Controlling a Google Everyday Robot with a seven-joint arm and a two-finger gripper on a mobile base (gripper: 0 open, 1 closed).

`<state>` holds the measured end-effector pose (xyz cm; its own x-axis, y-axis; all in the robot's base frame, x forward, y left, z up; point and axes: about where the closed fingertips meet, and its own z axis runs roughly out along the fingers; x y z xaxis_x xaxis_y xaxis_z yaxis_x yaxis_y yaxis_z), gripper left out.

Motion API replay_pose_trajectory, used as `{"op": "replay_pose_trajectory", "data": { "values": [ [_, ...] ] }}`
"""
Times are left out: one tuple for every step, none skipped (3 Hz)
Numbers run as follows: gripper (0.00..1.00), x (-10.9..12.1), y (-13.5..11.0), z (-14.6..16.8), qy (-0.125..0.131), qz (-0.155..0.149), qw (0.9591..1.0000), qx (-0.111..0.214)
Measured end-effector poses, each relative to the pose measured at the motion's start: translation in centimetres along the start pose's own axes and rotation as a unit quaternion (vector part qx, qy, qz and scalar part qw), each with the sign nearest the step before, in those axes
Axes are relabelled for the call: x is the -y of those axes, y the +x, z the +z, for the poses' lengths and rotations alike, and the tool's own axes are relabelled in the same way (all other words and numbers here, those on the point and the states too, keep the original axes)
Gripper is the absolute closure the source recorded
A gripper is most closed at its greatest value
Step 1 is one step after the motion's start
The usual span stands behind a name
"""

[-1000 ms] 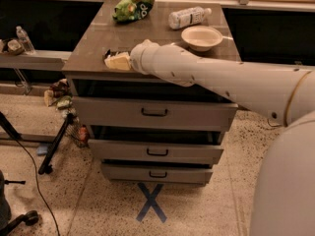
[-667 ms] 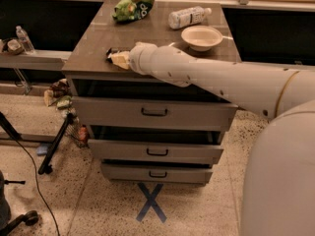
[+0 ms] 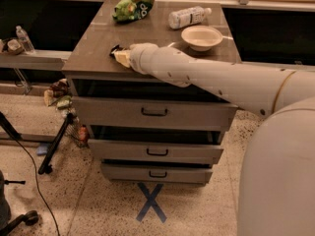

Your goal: Move rxbar chocolate near paper bowl

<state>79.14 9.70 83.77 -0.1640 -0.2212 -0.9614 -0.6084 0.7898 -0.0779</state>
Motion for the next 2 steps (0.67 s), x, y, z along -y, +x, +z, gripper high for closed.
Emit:
{"op": "replay_pose_trajectory", "data": {
  "values": [
    [1.00, 3.2, -1.8, -2.6, 0.062, -0.027, 0.9977, 0.009],
    [1.00, 7.6, -2.3, -5.8, 0.130, -0.057, 0.9899, 0.006]
  ]
}}
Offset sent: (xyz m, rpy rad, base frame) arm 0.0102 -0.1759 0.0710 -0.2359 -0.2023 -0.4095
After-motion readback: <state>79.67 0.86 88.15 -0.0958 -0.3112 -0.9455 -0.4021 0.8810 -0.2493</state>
